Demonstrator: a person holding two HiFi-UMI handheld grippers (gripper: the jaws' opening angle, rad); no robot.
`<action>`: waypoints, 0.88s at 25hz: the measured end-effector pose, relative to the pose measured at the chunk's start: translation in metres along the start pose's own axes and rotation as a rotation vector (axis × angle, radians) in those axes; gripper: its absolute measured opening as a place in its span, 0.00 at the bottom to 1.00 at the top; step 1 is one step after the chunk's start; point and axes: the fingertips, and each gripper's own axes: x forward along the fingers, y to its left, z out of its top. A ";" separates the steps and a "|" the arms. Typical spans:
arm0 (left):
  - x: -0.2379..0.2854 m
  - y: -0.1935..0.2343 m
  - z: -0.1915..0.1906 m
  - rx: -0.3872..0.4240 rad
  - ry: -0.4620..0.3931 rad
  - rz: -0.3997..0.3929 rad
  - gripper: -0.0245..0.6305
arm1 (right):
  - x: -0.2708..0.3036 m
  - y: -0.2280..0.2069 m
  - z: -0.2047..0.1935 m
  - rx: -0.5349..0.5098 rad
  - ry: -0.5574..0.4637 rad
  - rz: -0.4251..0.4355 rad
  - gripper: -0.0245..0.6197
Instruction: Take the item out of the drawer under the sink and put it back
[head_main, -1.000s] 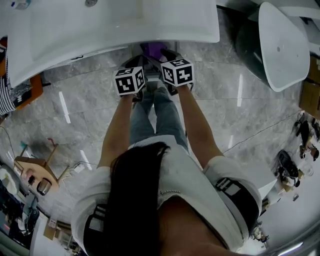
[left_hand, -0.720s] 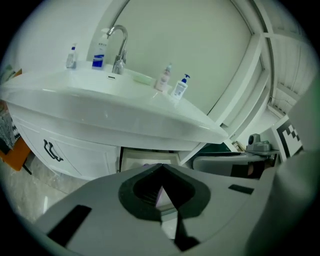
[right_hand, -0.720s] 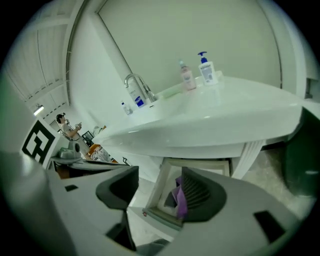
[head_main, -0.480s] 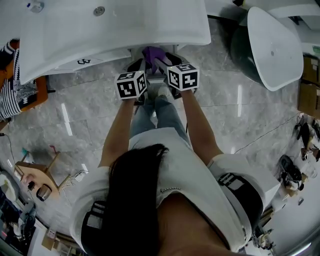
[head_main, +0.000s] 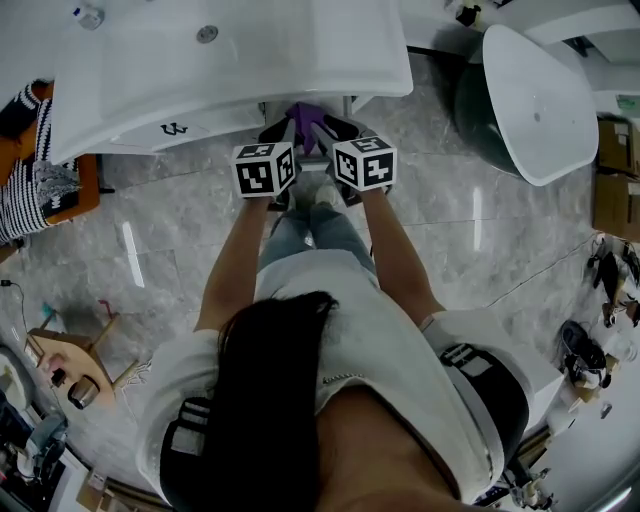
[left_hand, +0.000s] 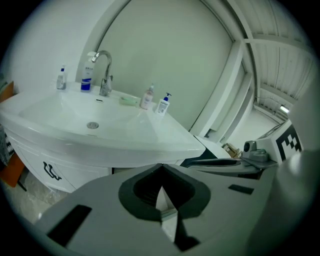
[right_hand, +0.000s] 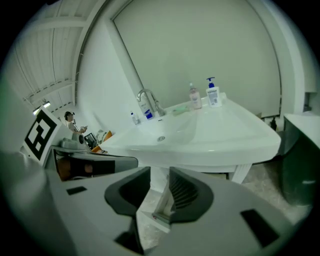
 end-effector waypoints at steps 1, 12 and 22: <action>-0.002 0.000 0.002 -0.001 -0.004 -0.001 0.04 | -0.002 0.003 0.002 0.002 -0.008 0.008 0.23; -0.015 -0.013 0.012 -0.015 -0.059 -0.033 0.04 | -0.026 0.009 0.021 -0.071 -0.076 -0.065 0.08; -0.020 -0.022 0.001 0.019 -0.043 -0.046 0.04 | -0.034 0.016 0.018 -0.088 -0.083 -0.082 0.07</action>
